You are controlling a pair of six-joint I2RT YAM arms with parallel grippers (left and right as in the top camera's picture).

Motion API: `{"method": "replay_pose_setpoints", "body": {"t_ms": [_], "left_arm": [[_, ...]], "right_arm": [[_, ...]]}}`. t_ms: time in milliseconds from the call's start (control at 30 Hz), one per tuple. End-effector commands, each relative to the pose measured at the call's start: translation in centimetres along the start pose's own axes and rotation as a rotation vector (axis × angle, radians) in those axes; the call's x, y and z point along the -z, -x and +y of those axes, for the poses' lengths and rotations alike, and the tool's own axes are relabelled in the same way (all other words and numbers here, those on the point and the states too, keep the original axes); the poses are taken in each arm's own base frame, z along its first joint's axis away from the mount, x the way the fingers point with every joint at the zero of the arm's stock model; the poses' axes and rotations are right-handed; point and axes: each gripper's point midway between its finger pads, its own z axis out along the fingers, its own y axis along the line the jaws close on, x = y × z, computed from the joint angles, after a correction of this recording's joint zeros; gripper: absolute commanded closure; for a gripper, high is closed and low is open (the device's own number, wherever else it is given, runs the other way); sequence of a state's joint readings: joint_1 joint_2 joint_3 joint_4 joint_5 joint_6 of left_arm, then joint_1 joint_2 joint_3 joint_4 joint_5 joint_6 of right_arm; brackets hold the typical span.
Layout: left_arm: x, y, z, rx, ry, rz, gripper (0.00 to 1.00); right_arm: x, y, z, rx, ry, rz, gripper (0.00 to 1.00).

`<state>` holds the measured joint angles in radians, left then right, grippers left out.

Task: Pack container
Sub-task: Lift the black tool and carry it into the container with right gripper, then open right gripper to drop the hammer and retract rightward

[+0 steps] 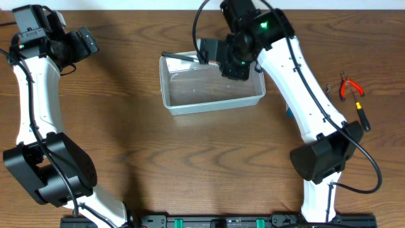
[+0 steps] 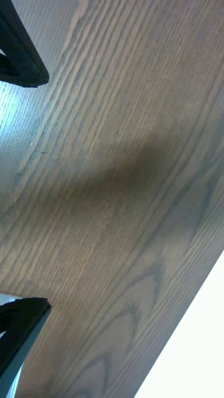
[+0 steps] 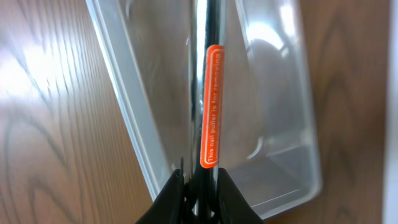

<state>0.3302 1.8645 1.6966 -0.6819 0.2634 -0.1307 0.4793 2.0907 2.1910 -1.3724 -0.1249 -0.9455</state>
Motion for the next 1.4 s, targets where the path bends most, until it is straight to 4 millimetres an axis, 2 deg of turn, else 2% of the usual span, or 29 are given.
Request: {"method": "replay_pose_setpoints", "body": {"t_ms": [0,133,367,533,667,700,733,767,900,1033,1167,1267,1367], "left_arm": [[1.0,0.8,-0.5,-0.001,-0.014,-0.026,0.02],[1.0,0.8,-0.5,-0.001,-0.014,-0.026,0.02],[1.0,0.8,-0.5,-0.001,-0.014,-0.026,0.02],[1.0,0.8,-0.5,-0.001,-0.014,-0.026,0.02],[1.0,0.8,-0.5,-0.001,-0.014,-0.026,0.02],[1.0,0.8,-0.5,-0.001,-0.014,-0.026,0.02],[1.0,0.8,-0.5,-0.001,-0.014,-0.026,0.02],[1.0,0.8,-0.5,-0.001,-0.014,-0.026,0.02],[1.0,0.8,-0.5,-0.001,-0.014,-0.026,0.02],[1.0,0.8,-0.5,-0.001,-0.014,-0.026,0.02],[1.0,0.8,-0.5,-0.001,-0.014,-0.026,0.02],[1.0,0.8,-0.5,-0.001,-0.014,-0.026,0.02],[1.0,0.8,-0.5,-0.001,-0.014,-0.026,0.02]], "right_arm": [[-1.4,-2.5,-0.1,0.004,-0.009,0.088,0.99],[-4.2,-4.2,0.8,-0.012,0.035,0.125,0.99],[-8.1,-5.9,2.3,-0.017,0.074,0.152,0.99],[-10.1,-6.7,2.9,-0.019,0.083,0.159,0.99],[-10.8,-7.0,2.9,-0.023,0.077,0.156,0.98],[-10.8,-7.0,2.8,-0.024,0.074,0.155,0.88],[-10.8,-7.1,2.8,-0.028,0.072,0.154,0.69],[-10.8,-7.0,2.6,-0.035,0.067,0.151,0.64],[-10.9,-6.8,2.0,-0.089,0.040,0.137,0.61],[-10.4,-6.4,1.2,-0.174,0.012,0.122,0.56],[-8.6,-4.9,-0.6,-0.277,-0.040,0.083,0.49],[-5.0,-3.5,-2.9,-0.395,-0.101,0.031,0.44],[-0.5,-3.4,-5.2,-0.567,-0.163,-0.017,0.41]]}}
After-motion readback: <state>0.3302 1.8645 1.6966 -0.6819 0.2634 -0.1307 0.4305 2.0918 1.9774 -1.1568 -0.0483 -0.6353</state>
